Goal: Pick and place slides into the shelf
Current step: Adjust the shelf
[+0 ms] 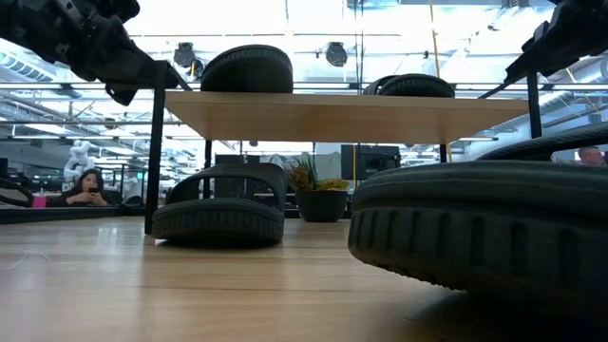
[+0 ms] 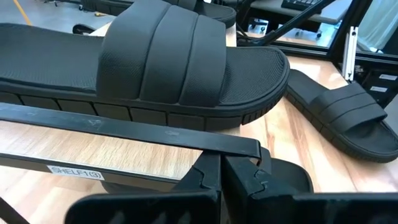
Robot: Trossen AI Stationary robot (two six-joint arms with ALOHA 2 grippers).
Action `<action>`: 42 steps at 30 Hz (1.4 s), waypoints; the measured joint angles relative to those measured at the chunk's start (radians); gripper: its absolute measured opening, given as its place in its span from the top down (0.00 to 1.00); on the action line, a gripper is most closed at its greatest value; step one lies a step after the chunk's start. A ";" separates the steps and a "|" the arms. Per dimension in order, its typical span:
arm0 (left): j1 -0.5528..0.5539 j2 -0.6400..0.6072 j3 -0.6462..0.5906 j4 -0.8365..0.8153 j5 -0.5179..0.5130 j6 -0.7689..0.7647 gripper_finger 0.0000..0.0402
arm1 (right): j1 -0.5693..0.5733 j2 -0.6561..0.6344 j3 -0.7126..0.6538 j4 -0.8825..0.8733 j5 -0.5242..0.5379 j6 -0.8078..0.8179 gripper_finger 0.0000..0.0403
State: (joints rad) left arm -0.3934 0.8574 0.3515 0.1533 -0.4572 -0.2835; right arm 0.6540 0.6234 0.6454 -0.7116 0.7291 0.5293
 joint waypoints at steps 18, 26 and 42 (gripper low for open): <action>0.000 -0.001 0.002 -0.013 -0.006 -0.008 1.00 | -0.003 -0.025 0.118 -0.382 0.001 0.231 1.00; 0.000 -0.001 0.002 -0.015 -0.015 -0.020 1.00 | -0.006 -0.016 0.036 -0.210 -0.051 0.181 1.00; -0.001 0.009 0.002 -0.023 0.006 -0.100 1.00 | -0.006 0.000 -0.025 0.011 -0.159 0.060 1.00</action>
State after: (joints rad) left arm -0.3940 0.8661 0.3534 0.1307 -0.4509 -0.3837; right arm 0.6476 0.6237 0.6201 -0.7002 0.5699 0.5894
